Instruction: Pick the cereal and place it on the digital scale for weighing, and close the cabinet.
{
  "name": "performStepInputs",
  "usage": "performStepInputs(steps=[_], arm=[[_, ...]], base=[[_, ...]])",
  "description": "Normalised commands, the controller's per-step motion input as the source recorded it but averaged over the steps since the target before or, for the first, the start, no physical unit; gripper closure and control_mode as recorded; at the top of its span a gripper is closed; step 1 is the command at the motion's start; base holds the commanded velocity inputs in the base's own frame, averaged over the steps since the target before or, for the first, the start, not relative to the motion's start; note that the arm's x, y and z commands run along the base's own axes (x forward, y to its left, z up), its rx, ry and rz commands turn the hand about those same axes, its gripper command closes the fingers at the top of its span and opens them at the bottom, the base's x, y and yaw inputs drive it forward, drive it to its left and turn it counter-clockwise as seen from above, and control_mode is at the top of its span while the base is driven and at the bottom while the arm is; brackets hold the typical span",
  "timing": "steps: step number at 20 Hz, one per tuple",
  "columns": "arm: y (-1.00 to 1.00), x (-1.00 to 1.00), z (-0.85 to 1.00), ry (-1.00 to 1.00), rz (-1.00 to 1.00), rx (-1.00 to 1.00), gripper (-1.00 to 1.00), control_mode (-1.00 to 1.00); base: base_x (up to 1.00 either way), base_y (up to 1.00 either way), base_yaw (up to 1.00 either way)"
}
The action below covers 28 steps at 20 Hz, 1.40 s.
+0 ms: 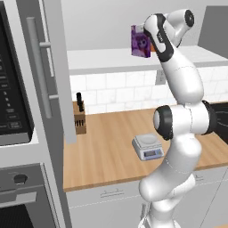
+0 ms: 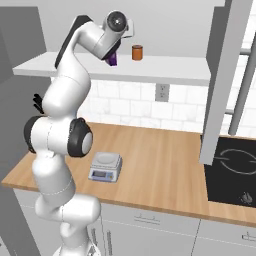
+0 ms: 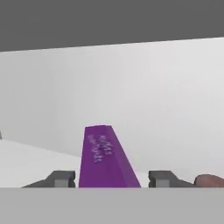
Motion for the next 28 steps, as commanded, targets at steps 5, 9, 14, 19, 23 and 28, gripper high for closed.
performStepInputs(steps=[5,9,14,19,23,28], arm=[[0.18,0.00,-0.26,-0.01,0.00,-0.02,1.00,-1.00],[0.03,-0.23,-0.16,-0.14,0.00,0.00,1.00,-1.00],[0.02,-0.50,0.04,-0.36,0.00,0.10,1.00,-1.00],[0.13,-0.71,0.00,-0.35,0.00,0.15,1.00,-1.00],[0.14,-0.87,0.06,-0.26,0.00,0.10,1.00,-1.00],[-0.02,-0.96,0.36,0.05,0.00,-0.01,1.00,-1.00]], base=[[0.00,0.00,0.00],[0.00,0.00,0.00],[0.00,0.00,0.00],[0.00,0.00,0.00],[0.00,0.00,0.00],[0.00,0.00,0.00]])
